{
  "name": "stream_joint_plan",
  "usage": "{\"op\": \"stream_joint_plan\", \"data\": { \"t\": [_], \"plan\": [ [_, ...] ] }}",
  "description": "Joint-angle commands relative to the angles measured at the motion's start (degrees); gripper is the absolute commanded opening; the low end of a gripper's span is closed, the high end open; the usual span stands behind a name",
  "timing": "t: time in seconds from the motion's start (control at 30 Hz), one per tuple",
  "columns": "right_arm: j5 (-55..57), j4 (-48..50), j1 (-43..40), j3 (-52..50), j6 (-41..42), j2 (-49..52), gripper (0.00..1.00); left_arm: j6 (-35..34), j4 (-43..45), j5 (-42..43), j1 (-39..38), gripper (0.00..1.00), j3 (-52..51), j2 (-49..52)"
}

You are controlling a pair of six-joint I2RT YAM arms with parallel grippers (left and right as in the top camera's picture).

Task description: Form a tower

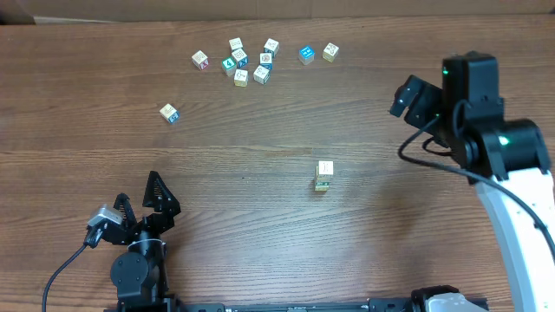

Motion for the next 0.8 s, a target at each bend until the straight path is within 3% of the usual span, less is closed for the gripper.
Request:
{"op": "stream_joint_plan", "data": {
  "t": [0.0,0.77],
  "plan": [
    [1.0,0.2,0.2,-0.2,0.0,-0.9,1.0,1.1,0.0,-0.3,-0.3,1.0,-0.2,-0.6],
    [0.8,0.6,0.3,-6.9,0.0,0.7,1.0,1.1,0.0,-0.3,-0.3,0.99,-0.2,-0.6]
  ]
}}
